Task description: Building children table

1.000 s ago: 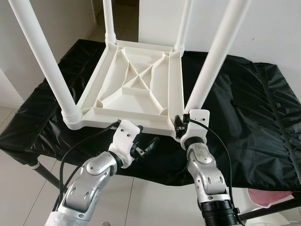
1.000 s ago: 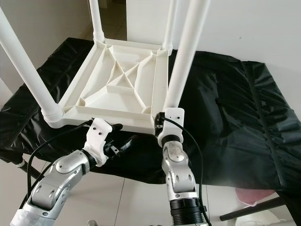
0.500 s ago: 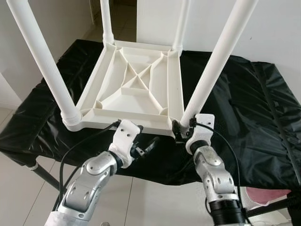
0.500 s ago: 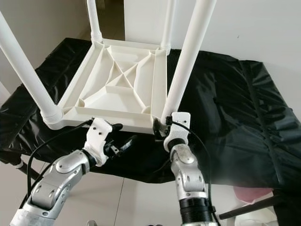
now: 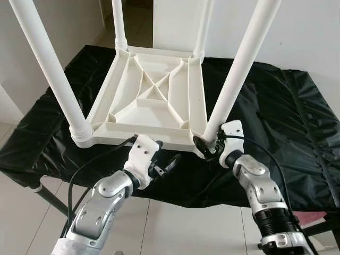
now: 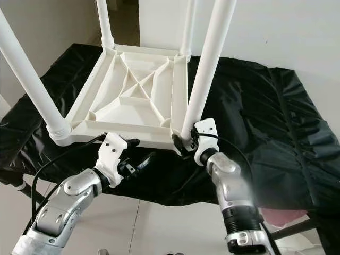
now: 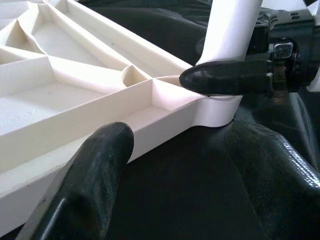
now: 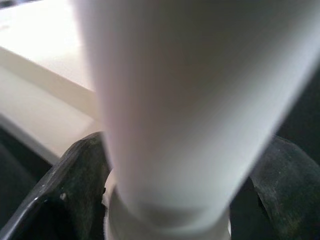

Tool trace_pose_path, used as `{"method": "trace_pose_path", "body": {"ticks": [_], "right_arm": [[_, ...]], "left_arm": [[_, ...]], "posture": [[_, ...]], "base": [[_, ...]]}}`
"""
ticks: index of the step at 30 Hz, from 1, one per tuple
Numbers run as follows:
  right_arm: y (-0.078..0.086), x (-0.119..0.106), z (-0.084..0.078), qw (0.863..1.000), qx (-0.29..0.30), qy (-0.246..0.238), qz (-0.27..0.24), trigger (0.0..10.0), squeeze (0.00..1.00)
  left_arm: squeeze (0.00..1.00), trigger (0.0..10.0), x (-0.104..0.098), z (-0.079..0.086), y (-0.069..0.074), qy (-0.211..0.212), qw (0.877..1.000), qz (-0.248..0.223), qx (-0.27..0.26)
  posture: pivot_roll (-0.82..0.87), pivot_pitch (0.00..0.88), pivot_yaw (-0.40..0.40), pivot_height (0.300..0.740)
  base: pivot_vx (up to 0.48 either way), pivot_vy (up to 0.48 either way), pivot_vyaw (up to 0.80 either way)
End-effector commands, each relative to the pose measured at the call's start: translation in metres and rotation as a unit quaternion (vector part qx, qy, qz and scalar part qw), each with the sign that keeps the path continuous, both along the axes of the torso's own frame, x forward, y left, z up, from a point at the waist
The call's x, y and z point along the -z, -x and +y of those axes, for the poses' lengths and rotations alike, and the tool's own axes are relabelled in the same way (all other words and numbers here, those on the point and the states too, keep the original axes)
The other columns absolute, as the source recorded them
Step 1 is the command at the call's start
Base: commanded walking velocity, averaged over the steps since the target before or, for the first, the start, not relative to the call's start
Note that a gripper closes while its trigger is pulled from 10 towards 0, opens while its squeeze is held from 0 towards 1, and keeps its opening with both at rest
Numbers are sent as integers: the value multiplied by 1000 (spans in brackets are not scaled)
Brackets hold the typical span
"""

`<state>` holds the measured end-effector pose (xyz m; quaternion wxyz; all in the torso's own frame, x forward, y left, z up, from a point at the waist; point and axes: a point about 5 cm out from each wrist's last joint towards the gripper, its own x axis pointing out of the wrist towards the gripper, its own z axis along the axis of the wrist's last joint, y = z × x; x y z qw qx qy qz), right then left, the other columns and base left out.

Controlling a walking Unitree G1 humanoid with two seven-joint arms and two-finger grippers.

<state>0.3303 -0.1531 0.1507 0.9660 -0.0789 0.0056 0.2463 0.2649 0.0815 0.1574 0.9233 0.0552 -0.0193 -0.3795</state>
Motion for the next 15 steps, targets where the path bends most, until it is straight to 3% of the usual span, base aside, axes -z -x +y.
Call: {"method": "trace_pose_path", "body": {"ticks": [1,9,10,11,12,15], "right_arm": [[-1,-1,4,1000,-27,8,-3,10000,0],[-9,-8,5,996,-84,38,-18,10000,0],[-12,-9,5,995,-92,43,-19,6784,0],[-12,-9,5,995,-92,43,-19,6784,0],[-14,-8,5,994,-101,47,-18,0,0],[-15,-8,4,993,-105,51,-18,0,0]], "left_arm": [[0,10000,2,-3,1,-5,1000,0,7],[0,10000,2,-2,0,-7,1000,-2,8],[0,10000,1,-2,0,-7,1000,-2,7],[0,10000,1,-2,0,-7,1000,-2,7],[0,10000,1,-2,0,-7,1000,-3,7],[0,10000,1,-2,0,-7,1000,-3,7]], "posture": [[33,74,-42,740],[40,66,-38,740],[42,65,-38,740],[42,65,-38,740],[44,64,-38,740],[45,65,-38,740]], "base": [[0,0,0],[0,0,0],[0,0,0],[0,0,0],[0,0,0],[0,0,0]]}}
